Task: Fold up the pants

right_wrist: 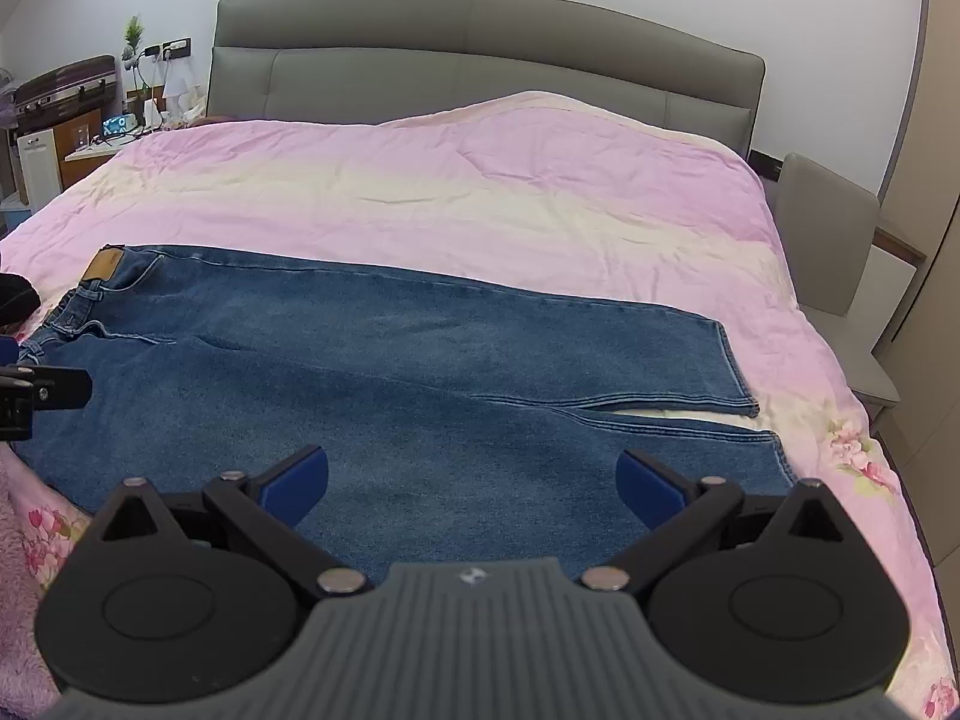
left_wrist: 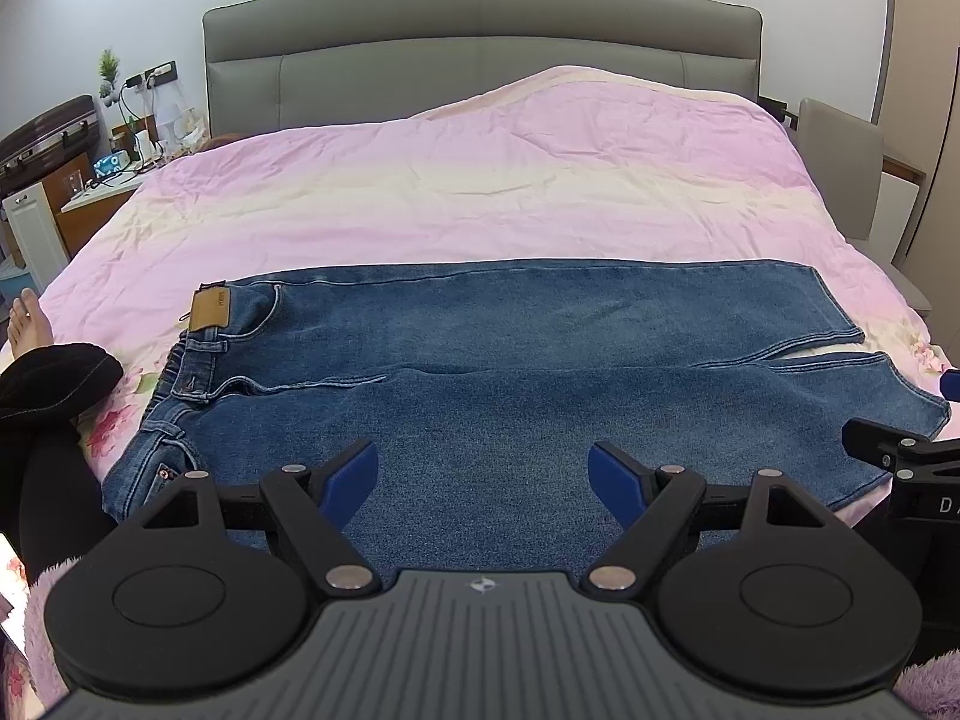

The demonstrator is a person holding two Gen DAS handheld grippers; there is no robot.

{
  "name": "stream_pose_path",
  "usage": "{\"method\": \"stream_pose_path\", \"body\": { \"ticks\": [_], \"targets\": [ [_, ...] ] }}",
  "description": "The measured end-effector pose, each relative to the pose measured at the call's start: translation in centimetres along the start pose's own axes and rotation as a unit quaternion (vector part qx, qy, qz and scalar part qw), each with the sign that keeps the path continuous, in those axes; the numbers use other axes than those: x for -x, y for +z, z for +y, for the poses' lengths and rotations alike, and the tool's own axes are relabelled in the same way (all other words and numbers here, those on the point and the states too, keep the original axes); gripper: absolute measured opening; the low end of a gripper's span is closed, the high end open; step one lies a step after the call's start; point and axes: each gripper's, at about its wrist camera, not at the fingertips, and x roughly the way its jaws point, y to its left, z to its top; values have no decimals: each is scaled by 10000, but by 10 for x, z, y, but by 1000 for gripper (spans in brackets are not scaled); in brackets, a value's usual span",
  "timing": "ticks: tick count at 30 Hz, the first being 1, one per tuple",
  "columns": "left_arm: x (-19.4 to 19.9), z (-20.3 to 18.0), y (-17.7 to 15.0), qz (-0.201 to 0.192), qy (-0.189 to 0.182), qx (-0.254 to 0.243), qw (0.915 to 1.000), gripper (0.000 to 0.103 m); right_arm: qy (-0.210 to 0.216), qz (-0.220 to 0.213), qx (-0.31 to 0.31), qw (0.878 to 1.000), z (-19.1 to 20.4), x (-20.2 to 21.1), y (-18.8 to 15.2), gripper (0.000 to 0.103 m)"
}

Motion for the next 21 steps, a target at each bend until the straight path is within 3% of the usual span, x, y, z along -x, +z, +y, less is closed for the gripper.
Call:
{"method": "stream_pose_path", "body": {
  "ticks": [12, 21],
  "targets": [
    [-4, 0, 0, 50, -45, -122, 9999, 93, -4, -57, 31, 10000, -1, -1, -1, 98],
    [-27, -7, -7, 123, -296, -1256, 9916, 92, 424, -159, 517, 9976, -27, -31, -7, 98]
  ]
}}
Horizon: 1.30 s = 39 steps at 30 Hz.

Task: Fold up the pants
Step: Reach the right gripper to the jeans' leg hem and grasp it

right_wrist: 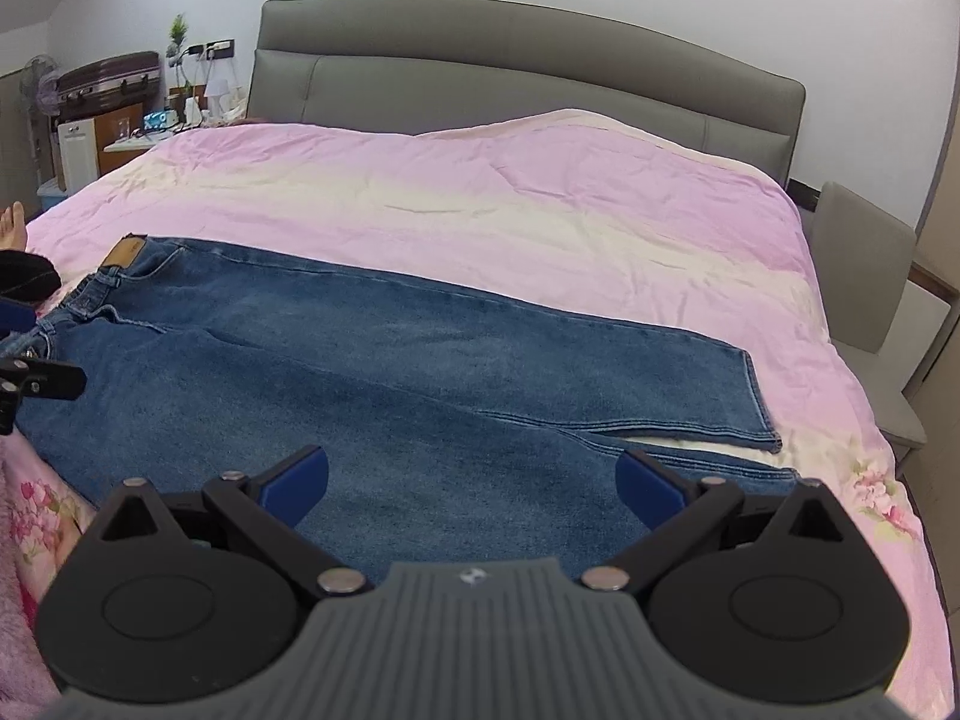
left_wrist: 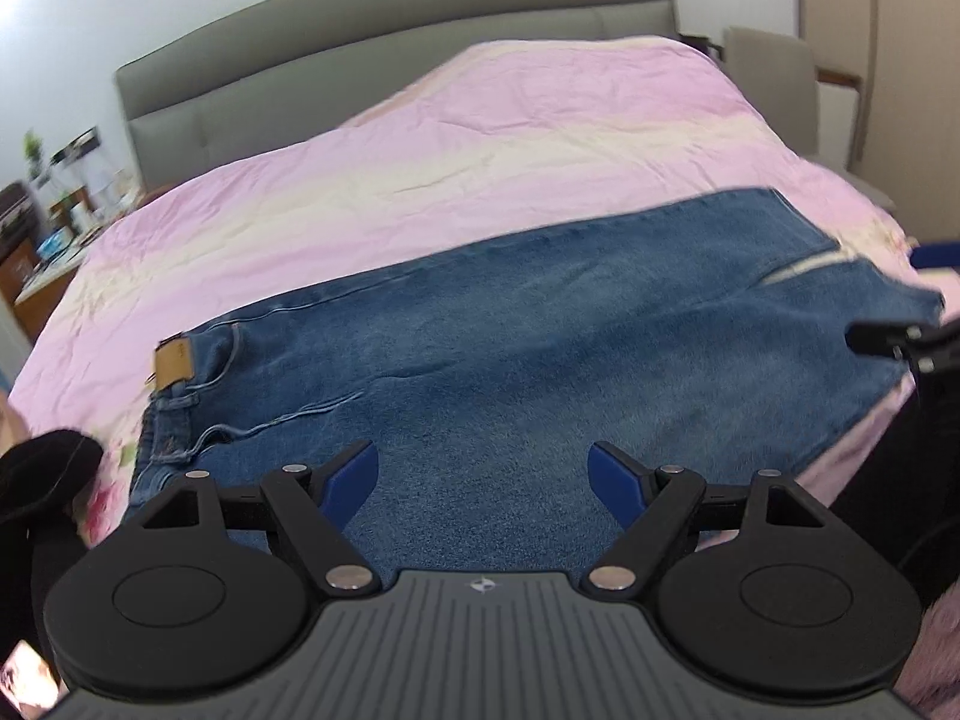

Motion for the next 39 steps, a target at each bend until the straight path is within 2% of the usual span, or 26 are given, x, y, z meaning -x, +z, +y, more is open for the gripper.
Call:
{"method": "stream_pose_path", "body": {
  "ticks": [5, 8, 13, 16, 22, 25, 28, 30, 32, 36, 39],
  "targets": [
    [-30, -12, -13, 415, -477, -761, 9951, 89, 269, 561, 612, 9962, -8, -41, -5, 97],
    [-50, -24, -26, 674, -800, -1278, 9863, 88, 649, 954, 921, 9890, 0, -65, -9, 85],
    [-81, -33, -45, 1113, -1192, -1899, 9682, 88, 1307, 1695, 1381, 9670, 23, -103, -23, 84],
    [-94, -28, -51, 1326, -1407, -2014, 9602, 88, 1467, 2144, 1602, 9523, 33, -123, -30, 84],
    [-118, -22, -50, 1646, -1596, -1913, 9544, 88, 1464, 2886, 1986, 9251, 45, -158, -45, 85],
    [-123, -24, -54, 1730, -1541, -1949, 9531, 88, 1342, 2894, 2326, 9188, 56, -166, -50, 84],
    [-117, -27, -57, 1643, -1389, -2041, 9550, 88, 1399, 2666, 2503, 9202, 60, -158, -45, 62],
    [-112, -26, -58, 1603, -1297, -2075, 9563, 88, 1589, 2598, 2373, 9225, 56, -151, -36, 34],
    [-107, -23, -58, 1569, -1203, -2157, 9562, 88, 1711, 2502, 2250, 9260, 49, -142, -23, 22],
    [-98, -13, -58, 1495, -965, -2470, 9525, 88, 1703, 2141, 2052, 9397, 36, -135, 10, 17],
    [-95, -6, -61, 1507, -616, -2877, 9438, 88, 1706, 1972, 1699, 9503, 23, -143, 31, 14]
  ]
}}
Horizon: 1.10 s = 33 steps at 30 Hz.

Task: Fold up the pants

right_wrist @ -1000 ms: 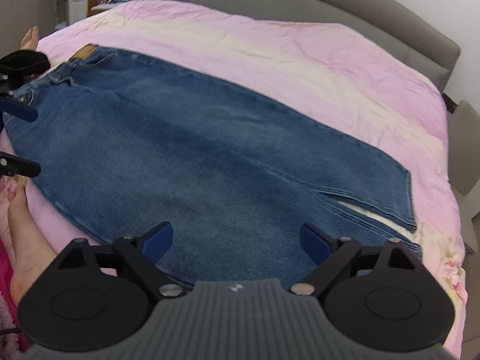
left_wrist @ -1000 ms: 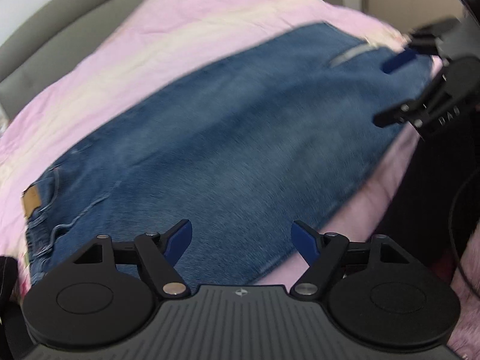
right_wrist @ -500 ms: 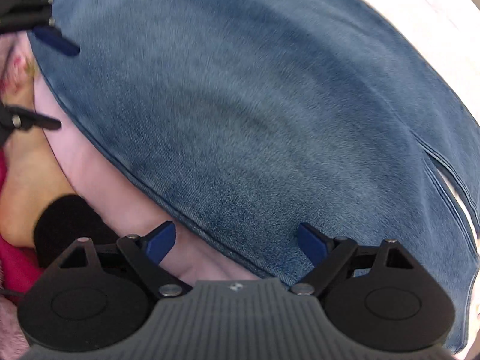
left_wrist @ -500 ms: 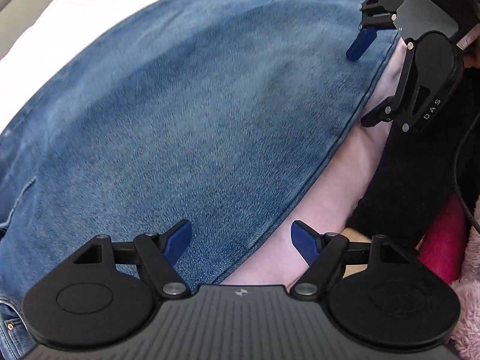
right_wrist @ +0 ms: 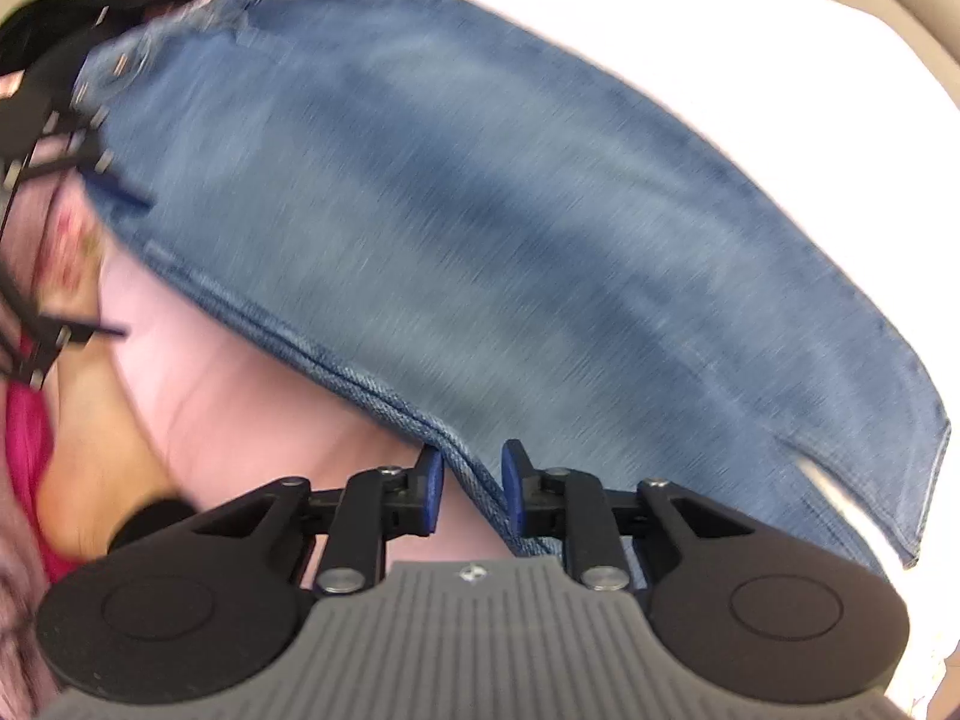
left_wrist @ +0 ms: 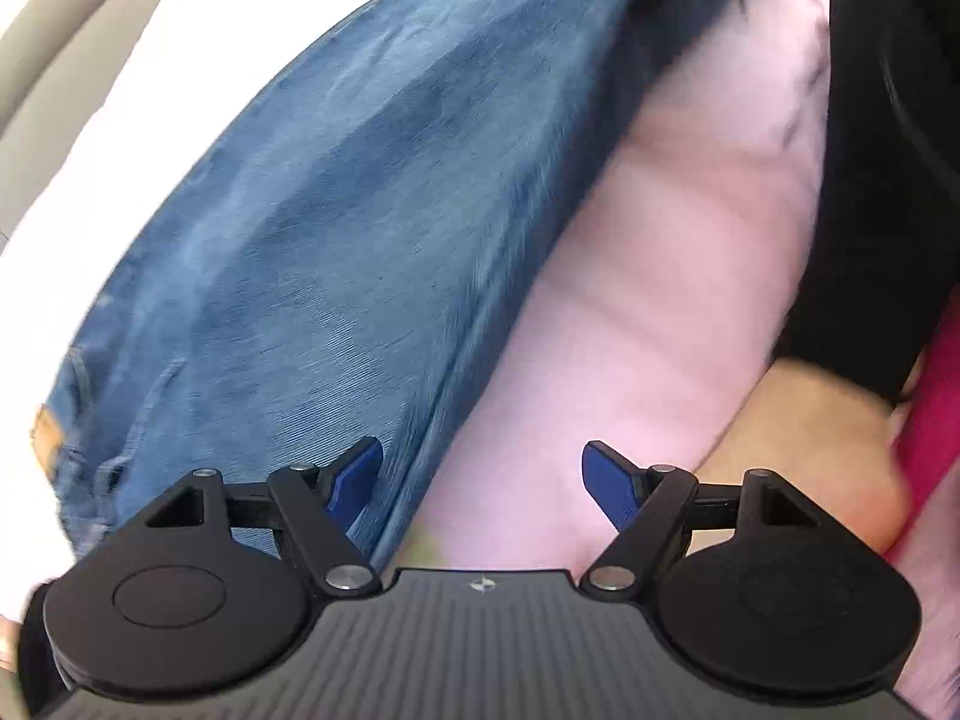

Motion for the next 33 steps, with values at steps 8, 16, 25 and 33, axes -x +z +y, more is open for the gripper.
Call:
{"method": "stream_pose_path", "body": {
  "ticks": [8, 16, 25, 33],
  "targets": [
    [-19, 43, -17, 725, 1627, 443, 9830, 81, -386, -404, -398, 9976, -35, 6, 42, 12],
    [-21, 104, -41, 814, 1697, 1419, 9718, 75, -463, 24, -583, 9972, -56, -33, 61, 12],
    [-2, 126, -46, 422, 1069, 1210, 9860, 65, -345, 504, -564, 9965, -84, -30, 48, 68],
    [12, 152, -25, 614, 654, 1027, 9907, 67, -816, 1297, -60, 9882, -130, 7, -32, 78]
  ]
}}
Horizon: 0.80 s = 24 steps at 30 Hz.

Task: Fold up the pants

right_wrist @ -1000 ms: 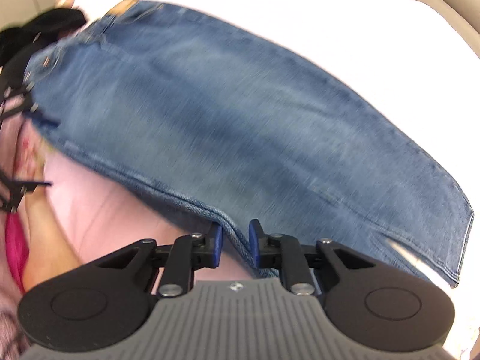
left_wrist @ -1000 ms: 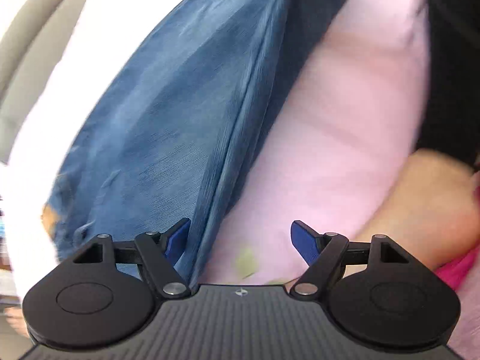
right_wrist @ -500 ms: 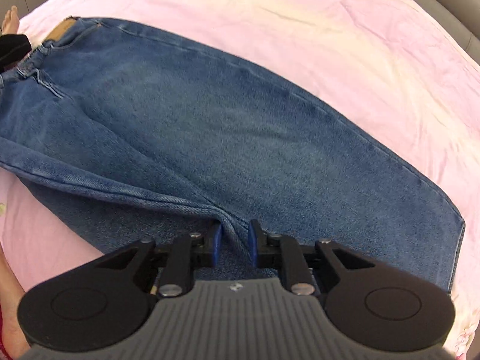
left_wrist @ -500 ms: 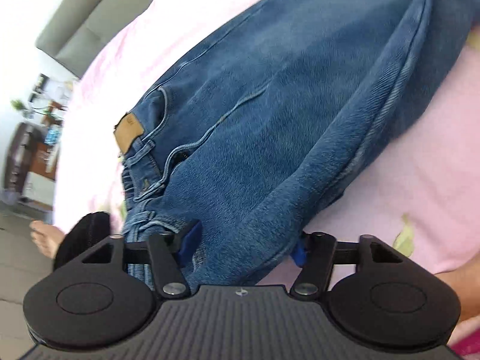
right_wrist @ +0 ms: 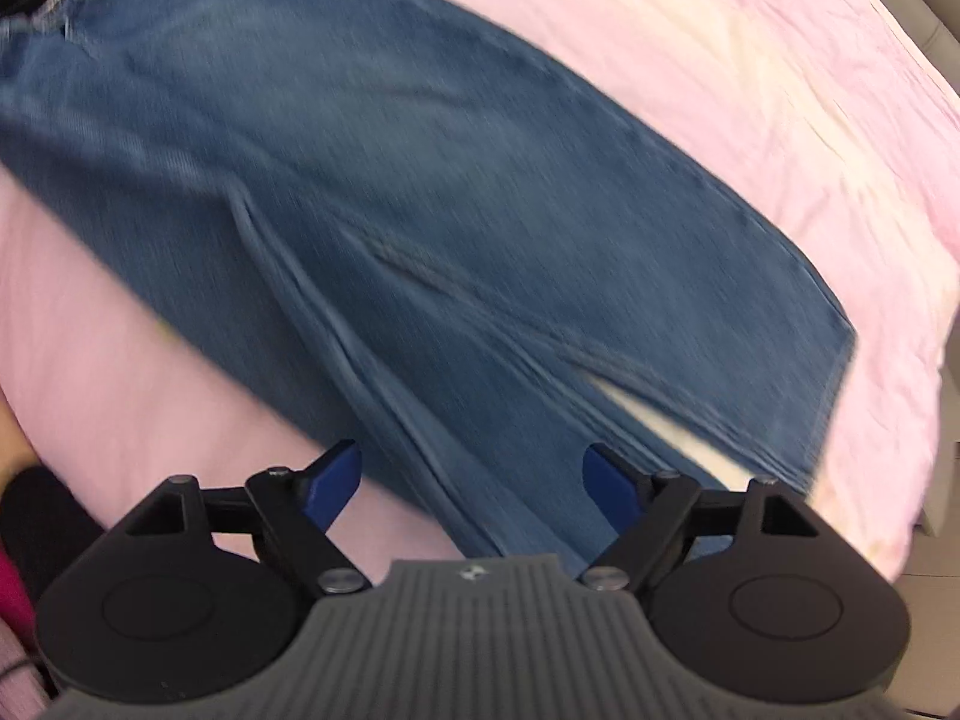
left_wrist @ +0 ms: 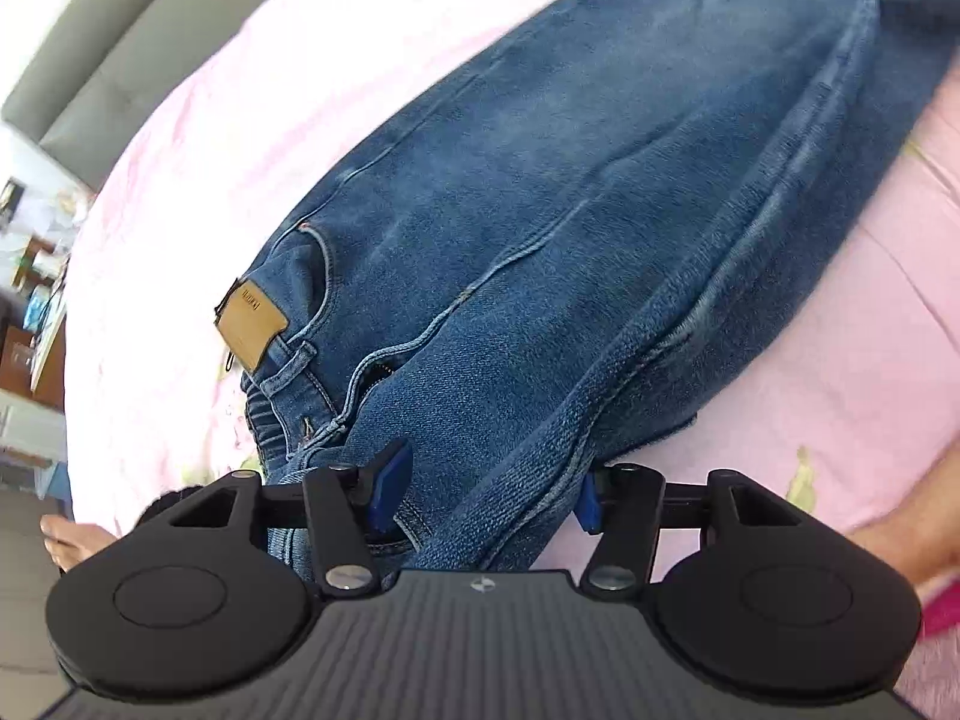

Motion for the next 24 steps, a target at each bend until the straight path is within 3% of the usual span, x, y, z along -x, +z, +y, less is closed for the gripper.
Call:
{"method": "stream_pose_path", "body": {
  "ticks": [2, 5, 8, 10, 12, 14, 17, 20, 24],
  "targets": [
    [2, 0, 1, 117, 1, -179, 9998, 69, -230, 222, 43, 9995, -15, -4, -26, 80],
    [3, -3, 1, 320, 37, -414, 9986, 70, -188, 441, -136, 9988, -34, -13, -62, 80],
    [5, -5, -1, 453, 84, -535, 9975, 72, -404, 408, -200, 9981, -42, -23, -89, 80],
    [6, -2, -3, 485, 45, -466, 9977, 73, -604, 293, -341, 9972, -45, -30, -98, 71],
    [6, 0, -7, 498, 19, -427, 9978, 74, -578, 198, -616, 9962, -49, -32, -102, 42],
    [8, -1, -11, 434, 17, -437, 9981, 74, -581, 27, -819, 9949, -52, -25, -106, 23],
    [8, -6, -20, 338, 15, -562, 9978, 75, -862, -162, -1090, 9902, -59, -8, -111, 18],
    [3, -8, -29, 308, 89, -715, 9969, 81, -1013, -474, -1426, 9834, -70, 20, -111, 17],
    [-2, -14, -42, 436, 213, -1016, 9936, 81, -1149, -603, -1472, 9806, -68, 46, -105, 16]
  ]
}}
